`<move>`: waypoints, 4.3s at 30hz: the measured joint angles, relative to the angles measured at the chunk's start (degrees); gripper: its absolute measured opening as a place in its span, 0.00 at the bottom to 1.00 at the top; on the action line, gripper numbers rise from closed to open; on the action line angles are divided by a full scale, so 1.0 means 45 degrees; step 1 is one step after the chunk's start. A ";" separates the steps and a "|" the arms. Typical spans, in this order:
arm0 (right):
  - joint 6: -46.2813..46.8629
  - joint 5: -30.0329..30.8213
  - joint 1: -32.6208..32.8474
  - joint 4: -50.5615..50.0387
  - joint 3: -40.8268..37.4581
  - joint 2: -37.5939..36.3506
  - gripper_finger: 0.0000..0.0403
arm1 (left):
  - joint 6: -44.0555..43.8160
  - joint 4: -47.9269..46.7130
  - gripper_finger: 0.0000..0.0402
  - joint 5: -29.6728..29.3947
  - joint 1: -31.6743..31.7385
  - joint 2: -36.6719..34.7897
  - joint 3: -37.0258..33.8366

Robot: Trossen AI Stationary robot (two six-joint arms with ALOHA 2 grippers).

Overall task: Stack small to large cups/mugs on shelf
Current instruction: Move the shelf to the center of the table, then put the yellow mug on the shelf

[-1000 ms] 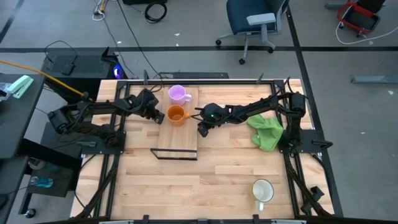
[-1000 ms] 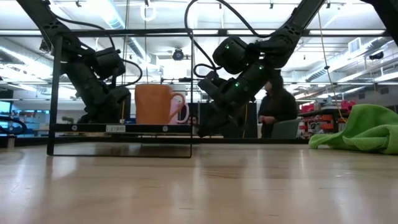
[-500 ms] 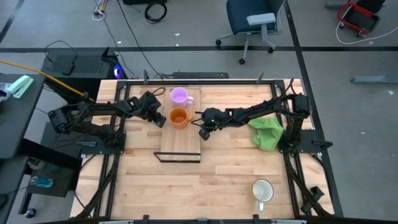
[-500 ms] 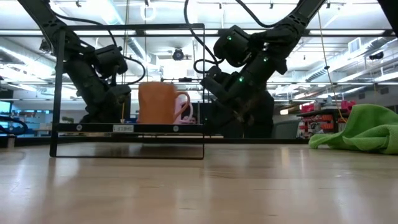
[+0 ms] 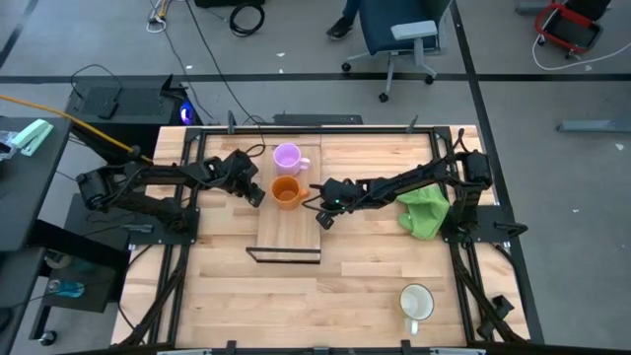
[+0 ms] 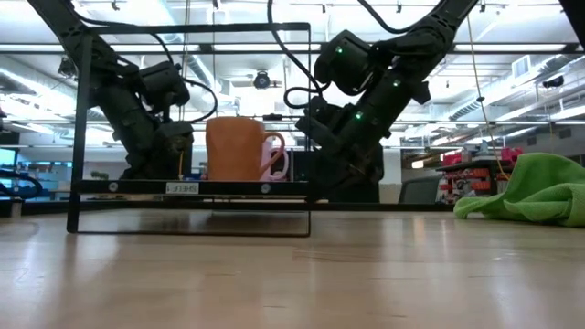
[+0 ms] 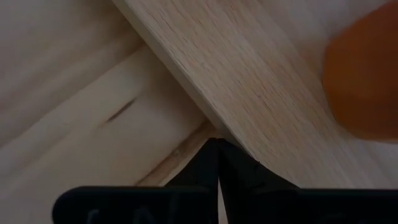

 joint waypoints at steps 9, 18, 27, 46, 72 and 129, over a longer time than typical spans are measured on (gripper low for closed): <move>0.0487 0.0669 0.0497 -0.0396 0.0000 0.0000 0.00 | -0.0251 0.0024 0.06 0.0003 -0.0597 -0.0005 0.0000; 0.0948 0.1345 0.0978 -0.0875 0.0001 0.0005 0.00 | -0.0338 0.0257 0.04 0.0003 -0.1242 -0.0003 0.0000; 0.1425 0.1916 0.1436 -0.1296 0.0005 0.0005 0.00 | -0.0573 0.0389 0.05 0.0063 -0.1709 -0.0005 0.0000; 0.2090 0.3111 0.2138 -0.2903 0.0073 -0.1293 0.00 | -0.0942 0.0981 0.03 0.0092 -0.2401 -0.0053 0.0029; 0.2339 0.3207 0.2135 -0.3965 0.0019 -0.1452 0.00 | -0.1055 0.1133 0.05 0.0248 -0.2756 -0.0024 0.0029; 1.1425 0.3128 0.7816 -1.0611 0.0010 -1.2626 0.01 | 0.3103 -0.1521 0.07 -0.1030 0.2104 -0.1311 0.0015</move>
